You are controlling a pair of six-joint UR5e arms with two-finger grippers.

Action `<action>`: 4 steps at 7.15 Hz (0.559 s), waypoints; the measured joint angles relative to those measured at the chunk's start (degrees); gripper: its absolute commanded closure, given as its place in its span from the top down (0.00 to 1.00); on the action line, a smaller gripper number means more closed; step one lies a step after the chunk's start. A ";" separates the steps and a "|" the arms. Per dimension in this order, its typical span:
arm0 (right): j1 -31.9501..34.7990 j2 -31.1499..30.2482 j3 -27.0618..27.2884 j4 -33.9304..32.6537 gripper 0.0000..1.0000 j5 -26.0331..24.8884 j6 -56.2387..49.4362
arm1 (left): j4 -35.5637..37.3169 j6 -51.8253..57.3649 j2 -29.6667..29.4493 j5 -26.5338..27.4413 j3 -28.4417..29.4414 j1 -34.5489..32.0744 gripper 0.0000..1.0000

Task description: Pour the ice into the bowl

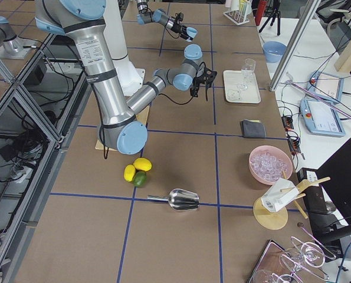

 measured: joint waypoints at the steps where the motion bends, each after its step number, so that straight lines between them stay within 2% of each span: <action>1: 0.01 0.00 0.11 -0.02 1.00 -0.01 0.02 | -5.09 -1.49 1.32 3.06 3.17 0.13 0.00; 3: 0.08 -0.05 0.55 -0.08 1.00 -0.07 0.14 | -12.09 -2.60 2.17 11.11 9.48 0.83 0.00; 4: 0.07 -0.10 0.62 -0.09 1.00 -0.07 0.16 | -12.95 -2.72 2.02 14.45 10.71 1.91 0.02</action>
